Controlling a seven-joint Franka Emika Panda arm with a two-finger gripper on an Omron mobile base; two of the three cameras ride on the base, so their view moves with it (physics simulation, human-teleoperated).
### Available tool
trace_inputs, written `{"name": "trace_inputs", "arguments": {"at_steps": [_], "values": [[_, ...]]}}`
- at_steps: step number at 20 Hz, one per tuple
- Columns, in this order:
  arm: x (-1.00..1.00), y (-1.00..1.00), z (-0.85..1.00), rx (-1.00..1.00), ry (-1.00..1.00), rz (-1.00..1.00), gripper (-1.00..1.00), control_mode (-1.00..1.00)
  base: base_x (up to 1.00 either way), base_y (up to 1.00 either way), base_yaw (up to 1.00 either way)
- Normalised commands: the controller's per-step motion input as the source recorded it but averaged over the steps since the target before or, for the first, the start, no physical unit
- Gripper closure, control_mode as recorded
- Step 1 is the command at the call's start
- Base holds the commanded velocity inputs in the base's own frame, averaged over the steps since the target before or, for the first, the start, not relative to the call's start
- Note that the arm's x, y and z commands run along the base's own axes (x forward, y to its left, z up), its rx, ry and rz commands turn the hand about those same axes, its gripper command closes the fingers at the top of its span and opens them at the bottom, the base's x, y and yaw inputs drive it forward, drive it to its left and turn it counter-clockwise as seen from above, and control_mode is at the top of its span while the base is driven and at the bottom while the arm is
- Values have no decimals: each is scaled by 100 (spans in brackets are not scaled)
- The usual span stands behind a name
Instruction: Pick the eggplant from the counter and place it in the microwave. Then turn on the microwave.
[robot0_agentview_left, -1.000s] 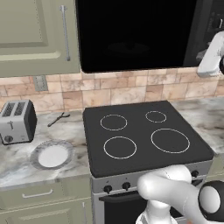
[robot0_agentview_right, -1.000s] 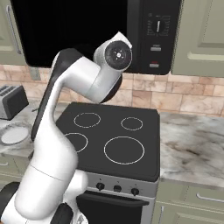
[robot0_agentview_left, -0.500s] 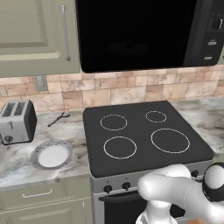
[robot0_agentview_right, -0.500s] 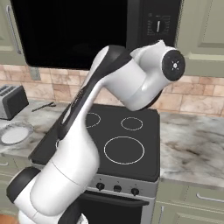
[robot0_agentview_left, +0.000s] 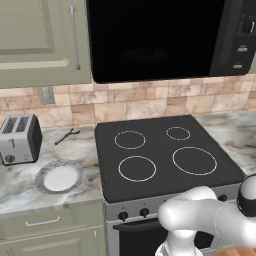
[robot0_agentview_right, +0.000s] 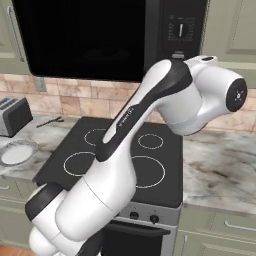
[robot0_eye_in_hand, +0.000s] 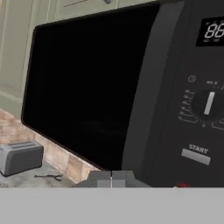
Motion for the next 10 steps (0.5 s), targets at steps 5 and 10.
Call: {"name": "trace_inputs", "arguments": {"at_steps": [5,10], "values": [[14,-3,0,15,-7,0,100,-100,0,0,0],[18,0,-9,12,-3,0,100,-100,0,0,0]]}}
